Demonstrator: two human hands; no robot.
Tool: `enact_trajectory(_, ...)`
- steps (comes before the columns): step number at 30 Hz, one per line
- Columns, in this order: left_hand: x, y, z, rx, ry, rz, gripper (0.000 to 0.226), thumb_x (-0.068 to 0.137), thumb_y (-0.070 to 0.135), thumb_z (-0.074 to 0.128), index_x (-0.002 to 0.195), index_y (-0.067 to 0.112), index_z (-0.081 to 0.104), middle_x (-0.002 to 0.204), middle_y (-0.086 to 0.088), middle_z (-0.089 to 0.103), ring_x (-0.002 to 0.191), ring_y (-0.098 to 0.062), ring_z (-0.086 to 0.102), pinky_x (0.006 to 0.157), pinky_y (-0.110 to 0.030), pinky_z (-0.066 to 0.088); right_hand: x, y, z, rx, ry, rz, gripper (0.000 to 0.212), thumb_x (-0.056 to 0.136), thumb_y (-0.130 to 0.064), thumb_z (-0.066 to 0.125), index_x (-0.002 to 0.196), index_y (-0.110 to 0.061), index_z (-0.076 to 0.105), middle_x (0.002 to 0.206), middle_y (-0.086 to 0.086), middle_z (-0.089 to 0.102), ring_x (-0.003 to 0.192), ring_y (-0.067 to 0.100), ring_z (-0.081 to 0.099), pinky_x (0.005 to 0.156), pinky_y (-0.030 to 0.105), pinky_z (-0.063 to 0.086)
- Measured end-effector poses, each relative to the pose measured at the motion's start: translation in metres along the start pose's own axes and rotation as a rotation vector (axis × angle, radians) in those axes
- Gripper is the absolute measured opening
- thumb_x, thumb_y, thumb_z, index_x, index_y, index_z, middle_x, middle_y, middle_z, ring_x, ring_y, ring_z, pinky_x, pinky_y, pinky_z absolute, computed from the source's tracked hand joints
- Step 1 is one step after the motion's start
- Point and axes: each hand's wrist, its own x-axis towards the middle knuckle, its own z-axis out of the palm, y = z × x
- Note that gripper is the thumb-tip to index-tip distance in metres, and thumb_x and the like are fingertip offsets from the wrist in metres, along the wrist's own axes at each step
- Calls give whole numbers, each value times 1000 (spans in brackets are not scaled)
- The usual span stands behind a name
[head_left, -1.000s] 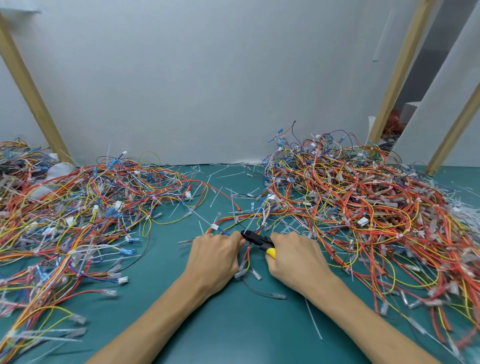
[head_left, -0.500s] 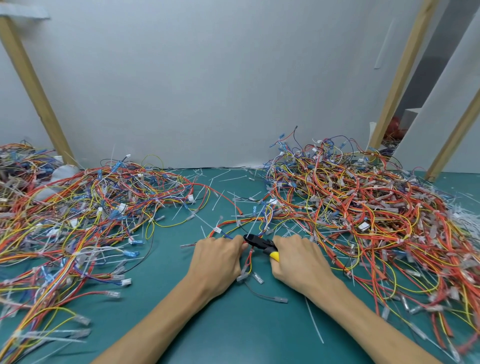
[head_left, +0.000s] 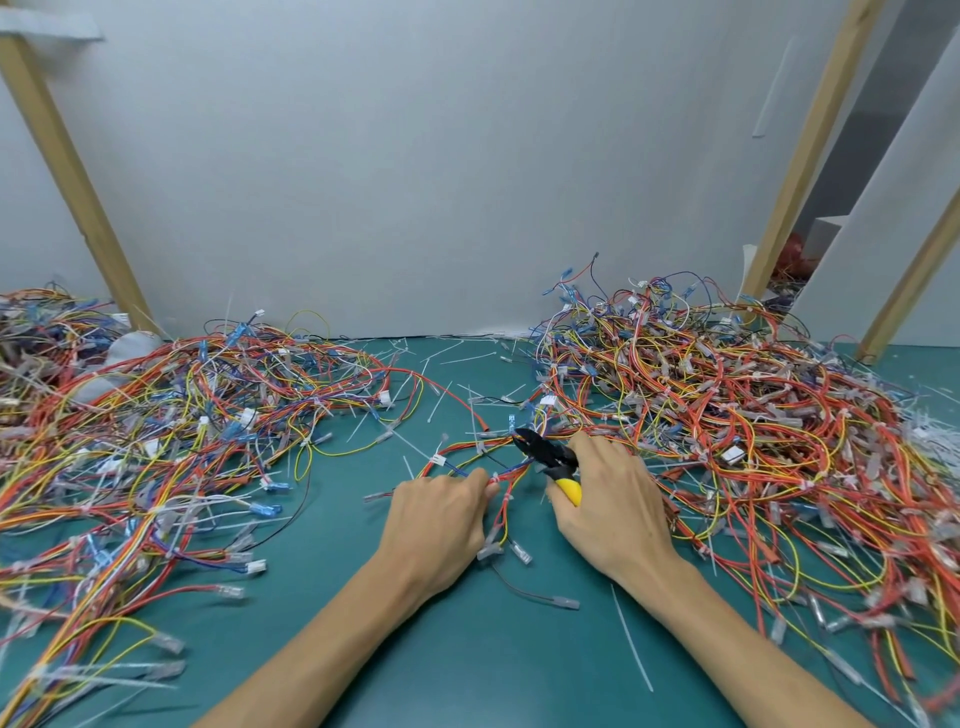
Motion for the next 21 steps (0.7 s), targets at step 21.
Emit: enact_trajectory(21,-6,-5,-14,-214,349,176,32,85,49,63,99,21,64,96,11,60,100,-19,50,87,-32,34,0,-11,-1,997,162,156,22,93,-42,54,108,-29,62,93,-12,70,89,6,66,82,14,45)
